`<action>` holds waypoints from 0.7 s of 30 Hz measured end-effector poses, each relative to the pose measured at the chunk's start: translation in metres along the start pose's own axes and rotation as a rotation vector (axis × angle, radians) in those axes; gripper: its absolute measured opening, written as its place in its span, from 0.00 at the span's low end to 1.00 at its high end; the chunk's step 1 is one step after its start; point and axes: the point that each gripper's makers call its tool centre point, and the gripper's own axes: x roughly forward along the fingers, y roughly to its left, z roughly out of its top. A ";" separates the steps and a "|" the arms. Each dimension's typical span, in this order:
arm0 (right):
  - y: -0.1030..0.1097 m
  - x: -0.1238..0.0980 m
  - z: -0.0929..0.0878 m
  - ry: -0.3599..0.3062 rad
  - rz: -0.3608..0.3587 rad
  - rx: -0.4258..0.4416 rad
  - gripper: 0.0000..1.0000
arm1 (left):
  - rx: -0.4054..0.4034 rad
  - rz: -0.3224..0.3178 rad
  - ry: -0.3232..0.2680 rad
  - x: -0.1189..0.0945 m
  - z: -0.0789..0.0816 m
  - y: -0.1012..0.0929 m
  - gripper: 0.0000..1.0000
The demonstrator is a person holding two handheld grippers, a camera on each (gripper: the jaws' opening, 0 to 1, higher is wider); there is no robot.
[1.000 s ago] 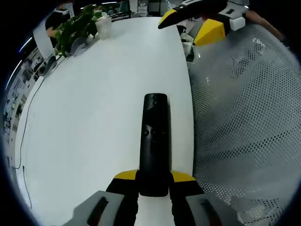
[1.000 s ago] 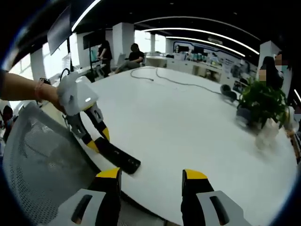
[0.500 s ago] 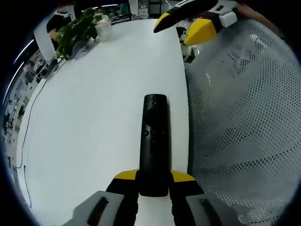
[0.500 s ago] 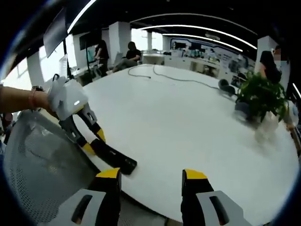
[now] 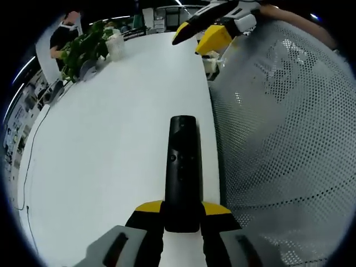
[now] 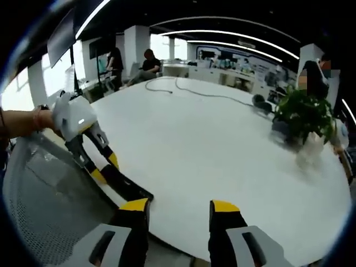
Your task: Press the specified remote control buttons in sequence, fully releasing each button before pressing the next.
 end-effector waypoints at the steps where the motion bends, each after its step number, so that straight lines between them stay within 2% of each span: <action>1: 0.001 0.000 -0.001 0.006 0.007 0.001 0.38 | 0.004 -0.002 0.001 0.000 0.000 0.000 0.25; 5: 0.012 0.002 -0.004 0.038 0.053 -0.048 0.32 | 0.020 -0.001 0.006 0.000 0.000 -0.001 0.25; 10: 0.023 0.004 -0.014 0.117 0.108 -0.099 0.21 | 0.030 -0.007 0.004 0.000 0.000 -0.001 0.25; 18: 0.039 0.008 -0.019 0.177 0.186 -0.155 0.13 | 0.028 -0.008 -0.004 0.000 0.000 -0.001 0.25; 21: 0.042 0.011 -0.019 0.212 0.214 -0.188 0.08 | 0.025 -0.008 -0.010 -0.001 0.000 -0.001 0.25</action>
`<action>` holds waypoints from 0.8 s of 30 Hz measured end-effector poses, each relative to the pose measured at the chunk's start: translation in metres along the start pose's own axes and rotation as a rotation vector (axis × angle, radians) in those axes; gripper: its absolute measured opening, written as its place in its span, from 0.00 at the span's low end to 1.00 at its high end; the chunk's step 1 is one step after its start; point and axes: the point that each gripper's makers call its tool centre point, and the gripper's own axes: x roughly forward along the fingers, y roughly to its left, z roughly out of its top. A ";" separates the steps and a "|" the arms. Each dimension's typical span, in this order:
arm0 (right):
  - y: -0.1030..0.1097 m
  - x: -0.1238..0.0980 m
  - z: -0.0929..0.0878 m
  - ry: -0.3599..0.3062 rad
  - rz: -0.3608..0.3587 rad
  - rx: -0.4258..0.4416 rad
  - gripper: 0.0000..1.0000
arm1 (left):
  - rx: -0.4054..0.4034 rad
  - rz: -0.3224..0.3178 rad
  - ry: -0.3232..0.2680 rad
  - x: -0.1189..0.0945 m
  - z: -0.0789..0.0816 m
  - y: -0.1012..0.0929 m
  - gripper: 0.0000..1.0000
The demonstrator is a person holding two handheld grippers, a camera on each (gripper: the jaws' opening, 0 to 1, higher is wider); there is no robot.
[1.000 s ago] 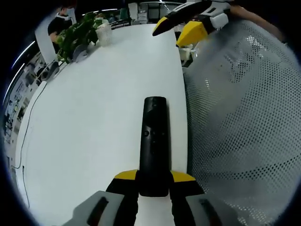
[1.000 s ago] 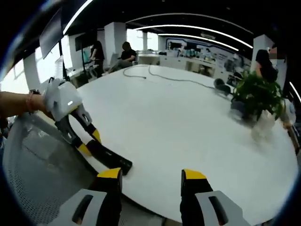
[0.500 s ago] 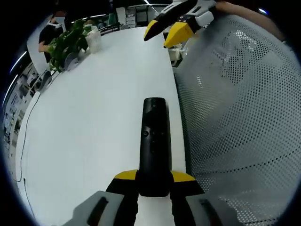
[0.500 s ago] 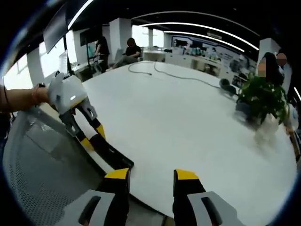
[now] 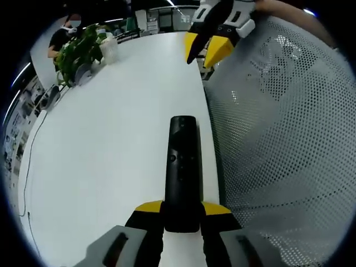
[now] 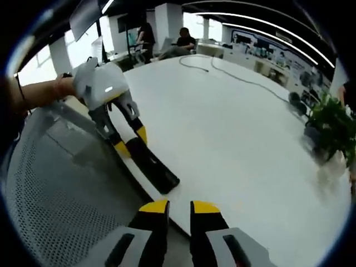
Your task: Press the specified remote control buttons in sequence, fully releasing each button before pressing the next.
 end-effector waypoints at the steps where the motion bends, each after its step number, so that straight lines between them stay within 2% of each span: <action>1: 0.000 0.001 0.001 0.006 0.003 -0.008 0.05 | 0.000 0.000 -0.002 0.000 0.000 0.000 0.25; 4: 0.000 0.006 0.006 0.021 0.016 -0.034 0.01 | -0.002 -0.001 -0.003 0.000 0.000 0.000 0.25; 11: 0.009 0.027 0.019 0.041 0.069 -0.058 0.00 | -0.002 -0.002 0.001 0.000 0.000 0.000 0.25; 18: 0.012 0.052 0.013 0.107 0.104 -0.061 0.00 | -0.005 -0.003 -0.010 0.000 0.000 0.000 0.25; 24: 0.013 0.060 0.006 0.141 0.114 -0.062 0.00 | -0.004 -0.004 -0.010 0.001 0.000 0.001 0.25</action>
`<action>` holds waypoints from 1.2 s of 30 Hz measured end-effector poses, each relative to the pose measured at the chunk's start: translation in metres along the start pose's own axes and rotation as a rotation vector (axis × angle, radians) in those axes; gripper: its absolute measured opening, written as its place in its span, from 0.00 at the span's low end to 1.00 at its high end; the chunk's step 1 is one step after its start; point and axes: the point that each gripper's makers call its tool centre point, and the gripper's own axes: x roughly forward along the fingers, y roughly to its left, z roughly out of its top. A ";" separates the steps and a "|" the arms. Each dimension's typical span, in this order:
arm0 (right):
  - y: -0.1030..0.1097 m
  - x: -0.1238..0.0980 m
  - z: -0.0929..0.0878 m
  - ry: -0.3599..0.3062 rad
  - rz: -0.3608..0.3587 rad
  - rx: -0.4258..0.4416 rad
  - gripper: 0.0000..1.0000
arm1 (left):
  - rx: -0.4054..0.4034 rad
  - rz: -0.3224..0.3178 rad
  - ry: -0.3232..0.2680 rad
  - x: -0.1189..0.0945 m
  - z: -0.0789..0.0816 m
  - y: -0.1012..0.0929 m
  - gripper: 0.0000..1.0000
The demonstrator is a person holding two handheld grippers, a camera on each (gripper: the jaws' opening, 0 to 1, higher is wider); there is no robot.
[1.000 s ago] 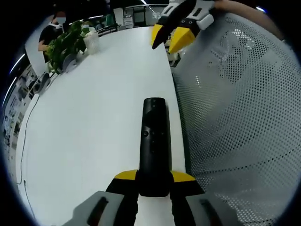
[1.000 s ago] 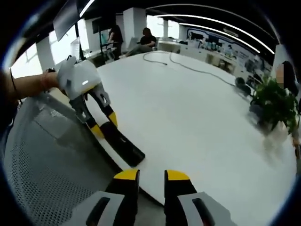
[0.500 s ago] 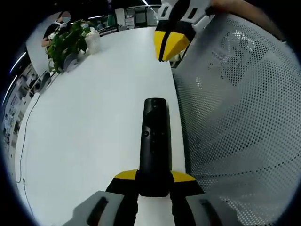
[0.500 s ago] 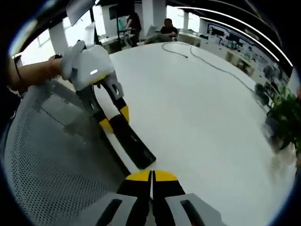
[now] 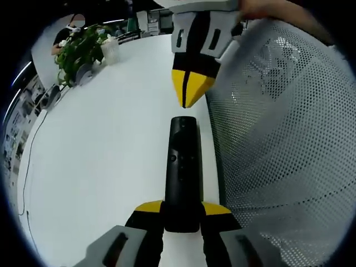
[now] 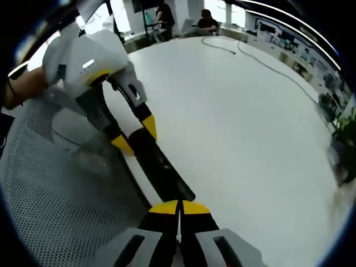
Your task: Press the specified remote control buttons in sequence, fully releasing each button before pressing the next.
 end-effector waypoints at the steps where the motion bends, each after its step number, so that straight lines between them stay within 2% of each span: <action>1: 0.000 0.002 -0.001 0.007 0.002 0.005 0.00 | 0.000 0.000 0.000 0.000 0.000 0.000 0.25; 13: 0.001 0.012 -0.003 0.051 0.007 -0.030 0.00 | -0.002 0.000 -0.003 0.000 0.000 0.000 0.25; 17: 0.000 0.015 -0.008 0.089 -0.004 -0.051 0.00 | -0.002 -0.001 -0.005 0.000 0.000 0.000 0.25; 36: -0.002 0.015 -0.006 0.089 -0.013 -0.043 0.00 | -0.003 -0.002 -0.007 0.000 0.000 0.000 0.25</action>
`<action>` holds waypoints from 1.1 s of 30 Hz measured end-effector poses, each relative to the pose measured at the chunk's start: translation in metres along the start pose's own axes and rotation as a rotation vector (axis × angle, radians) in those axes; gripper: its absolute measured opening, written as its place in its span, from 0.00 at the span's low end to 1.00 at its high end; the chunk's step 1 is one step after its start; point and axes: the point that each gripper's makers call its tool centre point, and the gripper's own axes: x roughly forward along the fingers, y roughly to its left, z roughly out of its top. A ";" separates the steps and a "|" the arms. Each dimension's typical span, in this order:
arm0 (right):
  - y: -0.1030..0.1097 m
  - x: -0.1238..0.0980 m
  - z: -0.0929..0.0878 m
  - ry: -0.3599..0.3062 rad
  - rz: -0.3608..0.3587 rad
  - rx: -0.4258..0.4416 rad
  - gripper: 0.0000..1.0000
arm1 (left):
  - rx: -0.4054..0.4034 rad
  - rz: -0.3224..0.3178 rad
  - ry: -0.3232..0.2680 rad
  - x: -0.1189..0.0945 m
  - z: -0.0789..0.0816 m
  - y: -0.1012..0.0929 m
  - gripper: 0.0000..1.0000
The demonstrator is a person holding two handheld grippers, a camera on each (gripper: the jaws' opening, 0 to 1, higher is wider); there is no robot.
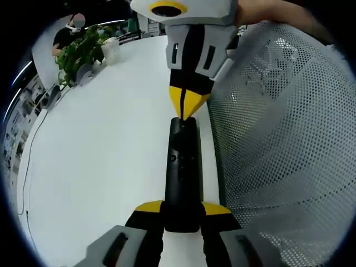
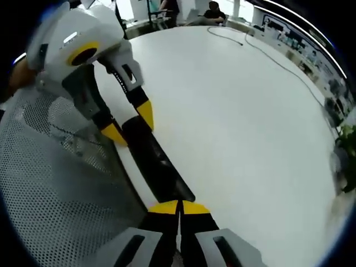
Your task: Press the specified remote control buttons in sequence, fully releasing each button before pressing the next.
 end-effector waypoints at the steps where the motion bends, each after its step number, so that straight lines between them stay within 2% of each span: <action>1: 0.000 0.000 0.000 0.002 0.000 -0.002 0.00 | 0.000 0.000 0.000 0.000 0.000 0.000 0.25; 5: 0.000 0.002 0.000 0.023 -0.001 -0.008 0.00 | -0.001 -0.001 -0.004 0.000 0.000 0.000 0.25; 11: -0.003 0.002 0.001 0.047 0.005 0.096 0.00 | 0.001 -0.002 -0.003 0.000 -0.001 0.000 0.25; 13: -0.001 0.002 0.001 0.055 -0.008 0.065 0.00 | 0.002 -0.003 -0.004 -0.001 -0.001 0.000 0.25; 14: -0.001 0.002 0.000 0.063 -0.025 0.014 0.00 | 0.001 -0.003 -0.005 -0.001 -0.001 0.000 0.25; 15: -0.001 0.002 0.000 0.063 -0.032 -0.001 0.00 | 0.001 -0.003 -0.005 -0.001 -0.001 0.000 0.25; 18: 0.000 0.002 -0.001 0.029 -0.055 0.006 0.00 | -0.007 -0.002 -0.004 -0.001 -0.001 0.000 0.25; 21: -0.001 0.000 0.001 -0.056 -0.066 0.081 0.00 | -0.007 -0.002 -0.010 -0.001 -0.001 0.000 0.25; 25: -0.003 0.000 0.001 -0.036 -0.035 0.121 0.00 | -0.002 -0.003 -0.013 -0.001 -0.001 0.000 0.25; 30: 0.000 0.000 0.002 -0.042 -0.037 0.086 0.00 | 0.003 -0.006 -0.021 -0.001 -0.001 0.000 0.25; 33: 0.005 0.000 0.011 -0.076 -0.008 0.097 0.00 | 0.002 -0.005 -0.023 -0.001 0.000 0.000 0.25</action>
